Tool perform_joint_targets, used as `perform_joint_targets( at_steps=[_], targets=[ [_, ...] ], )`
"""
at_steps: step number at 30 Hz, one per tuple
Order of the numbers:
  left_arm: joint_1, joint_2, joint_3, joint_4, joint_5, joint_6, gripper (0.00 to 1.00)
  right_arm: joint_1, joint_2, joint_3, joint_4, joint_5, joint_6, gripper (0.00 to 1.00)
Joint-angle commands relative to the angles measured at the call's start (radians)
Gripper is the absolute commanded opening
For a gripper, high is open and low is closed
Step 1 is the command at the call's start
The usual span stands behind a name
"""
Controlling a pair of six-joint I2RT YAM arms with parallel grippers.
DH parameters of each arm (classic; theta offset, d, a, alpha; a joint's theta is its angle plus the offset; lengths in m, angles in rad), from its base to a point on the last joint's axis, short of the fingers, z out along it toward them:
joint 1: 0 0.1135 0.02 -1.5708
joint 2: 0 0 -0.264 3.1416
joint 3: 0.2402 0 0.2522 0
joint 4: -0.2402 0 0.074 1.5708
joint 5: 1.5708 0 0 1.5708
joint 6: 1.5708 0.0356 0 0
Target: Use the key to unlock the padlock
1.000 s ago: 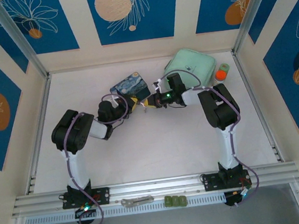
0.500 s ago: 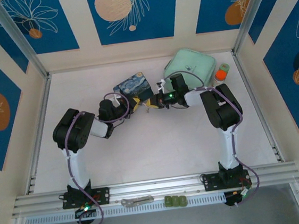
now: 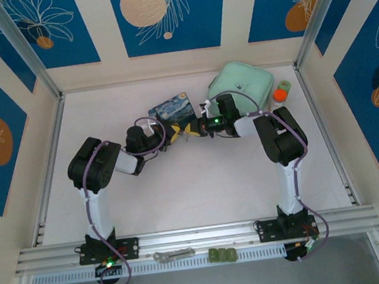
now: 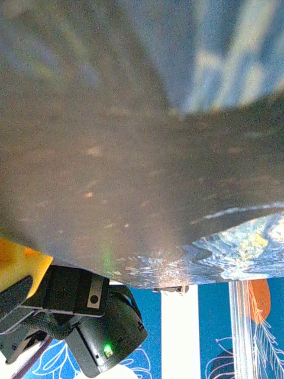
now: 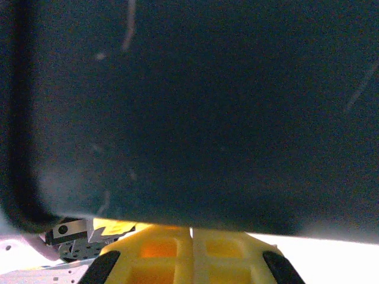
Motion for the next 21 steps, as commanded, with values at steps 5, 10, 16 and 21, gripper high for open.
perform_joint_targets(
  at_steps=[5, 10, 16, 21],
  targets=[
    [-0.075, -0.008, 0.015, 0.095, 0.225, 0.042, 0.0, 0.04, -0.006, 0.039, -0.035, 0.184, 0.186, 0.0],
    [-0.065, 0.008, 0.011, 0.069, 0.142, 0.038, 0.0, 0.03, -0.062, -0.042, -0.008, 0.226, 0.161, 0.05],
    [-0.051, -0.073, 0.037, -0.23, 0.006, 0.154, 0.0, 0.018, -0.124, -0.114, -0.014, 0.252, 0.092, 0.35],
    [-0.049, -0.132, 0.093, -0.457, -0.052, 0.269, 0.0, 0.012, -0.186, -0.155, -0.068, 0.271, 0.015, 0.46]
  ],
)
